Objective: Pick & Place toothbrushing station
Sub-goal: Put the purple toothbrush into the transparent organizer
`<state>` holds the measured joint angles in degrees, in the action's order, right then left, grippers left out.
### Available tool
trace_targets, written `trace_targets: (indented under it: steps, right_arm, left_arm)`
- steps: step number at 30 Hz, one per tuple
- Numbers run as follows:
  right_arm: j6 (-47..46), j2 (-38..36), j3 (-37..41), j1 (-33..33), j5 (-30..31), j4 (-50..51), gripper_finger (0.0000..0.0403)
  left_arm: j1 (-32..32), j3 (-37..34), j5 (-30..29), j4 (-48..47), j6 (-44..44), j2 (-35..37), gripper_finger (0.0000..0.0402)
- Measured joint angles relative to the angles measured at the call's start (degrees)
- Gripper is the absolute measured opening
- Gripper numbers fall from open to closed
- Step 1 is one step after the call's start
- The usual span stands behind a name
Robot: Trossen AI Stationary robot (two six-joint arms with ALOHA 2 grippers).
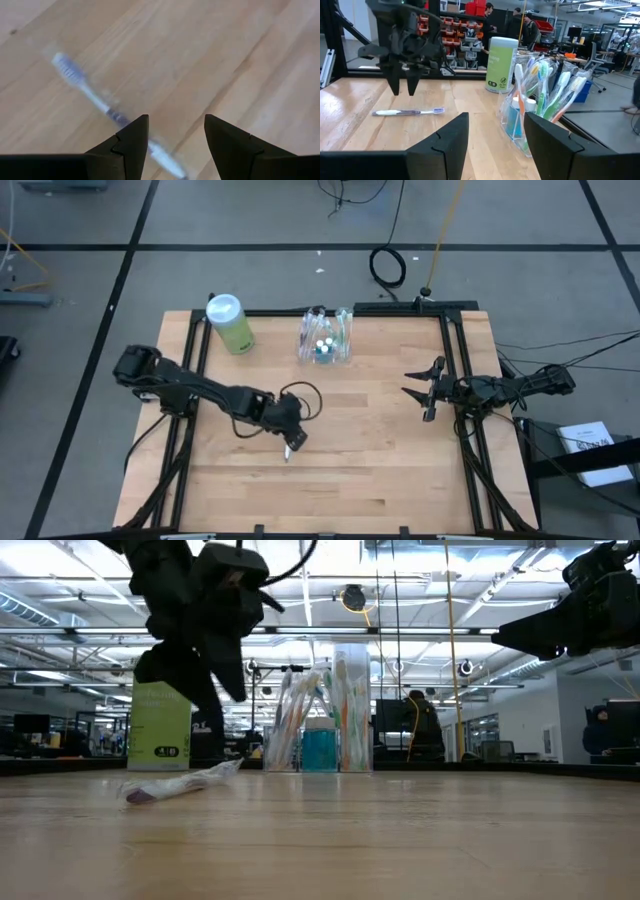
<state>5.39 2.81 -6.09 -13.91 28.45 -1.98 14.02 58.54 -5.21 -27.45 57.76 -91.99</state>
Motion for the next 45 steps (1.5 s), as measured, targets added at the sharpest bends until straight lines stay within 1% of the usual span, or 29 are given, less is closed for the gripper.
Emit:
trace_targets:
  steps: [4,8,11,17,25,31,36,45]
  right_arm:
    - [0.0,0.0,0.0,0.0,0.0,0.0,0.0183]
    - [0.0,0.0,0.0,0.0,0.0,0.0,0.0183]
    - [0.0,0.0,0.0,0.0,0.0,0.0,0.0183]
    - [0.0,0.0,0.0,0.0,0.0,0.0,0.0183]
    - [0.0,0.0,0.0,0.0,0.0,0.0,0.0183]
    - [0.0,0.0,0.0,0.0,0.0,0.0,0.0183]
    - [0.0,0.0,0.0,0.0,0.0,0.0,0.0183]
    - [0.0,0.0,0.0,0.0,0.0,0.0,0.0183]
  left_arm:
    - [0.6,3.3,-1.1,-5.5,2.0,-3.1,0.0198]
    - [0.5,5.5,-1.6,-10.7,6.3,-5.5,0.0198]
    - [0.2,5.7,-1.5,-11.2,10.4,-7.5,0.0198]
    - [-0.4,5.7,1.3,-11.8,15.2,-11.5,0.0198]
    - [-1.3,6.1,6.2,-12.3,15.6,-15.7,0.0197]
    - [-1.2,6.1,6.5,-16.7,15.5,-15.9,0.0195]
    - [-1.3,5.9,6.6,-18.9,16.0,-16.0,0.0166]
    - [-1.3,5.7,6.0,-18.7,16.4,-16.1,0.0079]
